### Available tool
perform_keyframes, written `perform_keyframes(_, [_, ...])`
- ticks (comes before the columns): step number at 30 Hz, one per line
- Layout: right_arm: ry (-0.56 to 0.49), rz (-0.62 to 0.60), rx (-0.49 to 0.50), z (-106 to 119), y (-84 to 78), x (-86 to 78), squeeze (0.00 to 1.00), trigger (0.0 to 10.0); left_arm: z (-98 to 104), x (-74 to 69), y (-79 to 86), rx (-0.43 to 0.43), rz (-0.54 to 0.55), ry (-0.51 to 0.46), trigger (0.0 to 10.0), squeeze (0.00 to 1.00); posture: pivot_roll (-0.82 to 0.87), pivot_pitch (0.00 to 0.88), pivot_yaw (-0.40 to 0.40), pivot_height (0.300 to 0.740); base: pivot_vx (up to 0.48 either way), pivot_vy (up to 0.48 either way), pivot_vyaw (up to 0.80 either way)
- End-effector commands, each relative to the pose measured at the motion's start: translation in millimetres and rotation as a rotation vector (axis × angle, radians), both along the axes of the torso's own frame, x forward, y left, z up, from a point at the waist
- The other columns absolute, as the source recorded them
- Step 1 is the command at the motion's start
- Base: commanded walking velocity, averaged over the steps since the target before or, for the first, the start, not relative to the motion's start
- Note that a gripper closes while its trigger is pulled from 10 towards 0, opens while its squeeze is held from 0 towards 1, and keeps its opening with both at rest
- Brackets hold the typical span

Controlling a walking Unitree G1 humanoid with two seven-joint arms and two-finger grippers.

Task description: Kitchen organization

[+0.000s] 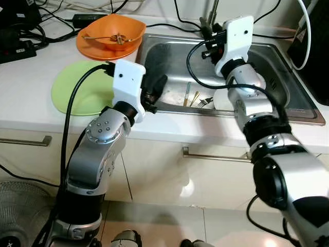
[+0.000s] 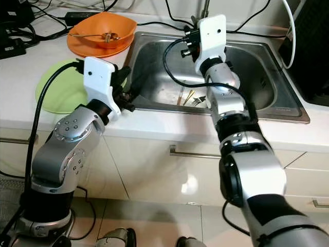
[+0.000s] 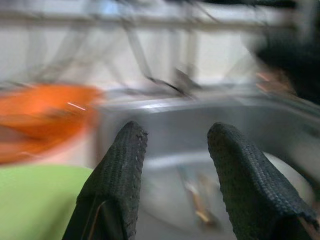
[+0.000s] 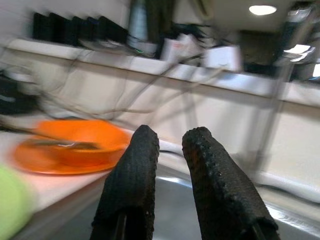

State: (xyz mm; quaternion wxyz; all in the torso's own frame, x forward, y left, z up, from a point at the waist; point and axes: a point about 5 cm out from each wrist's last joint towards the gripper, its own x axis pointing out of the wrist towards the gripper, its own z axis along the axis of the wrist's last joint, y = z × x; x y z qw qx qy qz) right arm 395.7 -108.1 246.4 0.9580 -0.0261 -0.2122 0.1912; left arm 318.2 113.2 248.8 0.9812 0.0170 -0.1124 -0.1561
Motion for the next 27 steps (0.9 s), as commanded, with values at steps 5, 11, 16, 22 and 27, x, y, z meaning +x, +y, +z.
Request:
perform_keyframes(5, [0.116,0.011,0.104,-34,-10.2,-10.2,0.0,10.0,14,7.1,35.5,-0.054,0.18,-0.085,10.0,0.0,0.17,0.111,-0.048,0.74,0.0,0.0,0.0])
perform_keyframes(11, [0.201,0.02,0.126,-62,-6.1,-25.0,0.0,10.0,16,7.3,76.2,-0.051,0.336,-0.099,10.0,0.0,0.17,0.114,-0.041,0.74,0.0,0.0,0.0])
perform_keyframes(16, [0.222,0.04,0.133,-64,-1.1,-30.0,0.0,10.0,8,0.0,112.8,-0.055,0.454,-0.06,10.0,0.0,0.18,0.118,-0.042,0.74,0.0,0.0,0.0])
perform_keyframes(22, [0.231,0.051,0.126,-62,2.3,-30.1,0.0,10.0,-4,-9.9,138.5,-0.078,0.538,0.026,10.0,1.0,0.19,0.12,-0.047,0.74,0.0,0.0,0.0])
perform_keyframes(27, [0.25,0.058,0.115,-63,4.3,-32.6,0.0,10.0,-17,-17.6,146.6,-0.139,0.562,0.131,10.0,1.0,0.21,0.125,-0.054,0.74,0.0,0.0,0.0])
